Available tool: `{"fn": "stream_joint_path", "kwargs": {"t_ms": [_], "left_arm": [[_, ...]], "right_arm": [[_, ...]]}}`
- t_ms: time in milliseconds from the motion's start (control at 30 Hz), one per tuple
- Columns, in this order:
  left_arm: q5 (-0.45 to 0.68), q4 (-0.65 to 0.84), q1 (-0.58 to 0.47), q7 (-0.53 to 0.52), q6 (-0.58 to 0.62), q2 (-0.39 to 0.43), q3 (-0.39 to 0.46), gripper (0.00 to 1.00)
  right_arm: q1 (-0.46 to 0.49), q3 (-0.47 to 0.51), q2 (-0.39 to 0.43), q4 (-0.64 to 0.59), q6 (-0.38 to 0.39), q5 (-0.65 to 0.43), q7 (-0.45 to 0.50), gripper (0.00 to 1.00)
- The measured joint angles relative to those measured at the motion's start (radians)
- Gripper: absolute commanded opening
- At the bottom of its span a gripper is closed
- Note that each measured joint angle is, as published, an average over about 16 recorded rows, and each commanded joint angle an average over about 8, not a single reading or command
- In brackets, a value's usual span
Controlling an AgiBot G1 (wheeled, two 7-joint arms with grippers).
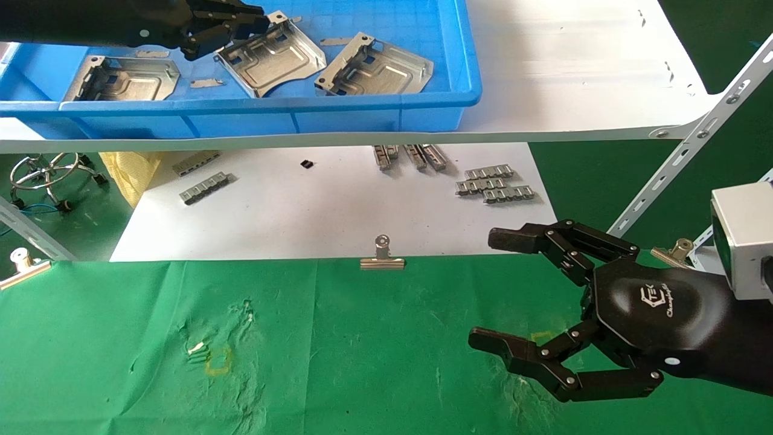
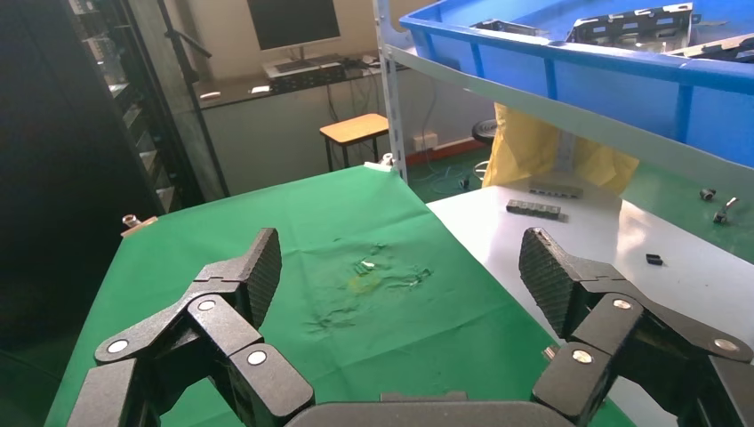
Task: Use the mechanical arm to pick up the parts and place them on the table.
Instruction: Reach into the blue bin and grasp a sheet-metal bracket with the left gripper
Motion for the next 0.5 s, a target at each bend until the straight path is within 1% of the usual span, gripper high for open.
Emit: {"fn": "stream_joint_path", "kwargs": {"t_ms": [367, 400, 433, 467, 500], "left_arm": [[0.066, 0.044, -0.039, -0.062, -0.127, 0.06, 0.045, 1.0], [0.071, 0.046, -0.042, -0.067, -0.138, 0.065, 0.048, 0.97], [0.075, 0.049, -0.044, -0.071, -0.149, 0.069, 0.051, 0.91], [0.079, 0.051, -0.046, -0.076, -0.157, 0.074, 0.054, 0.82], [0.083, 0.053, -0.048, -0.08, -0.165, 0.077, 0.056, 0.7]], "right_arm": [[0.0, 0.0, 0.0, 0.0, 0.0, 0.0, 0.0, 1.0], [0.0, 0.0, 0.0, 0.0, 0.0, 0.0, 0.0, 1.0], [0.0, 0.0, 0.0, 0.0, 0.0, 0.0, 0.0, 1.0], [0.0, 0.0, 0.0, 0.0, 0.0, 0.0, 0.0, 1.0], [0.0, 0.0, 0.0, 0.0, 0.0, 0.0, 0.0, 1.0]]}}
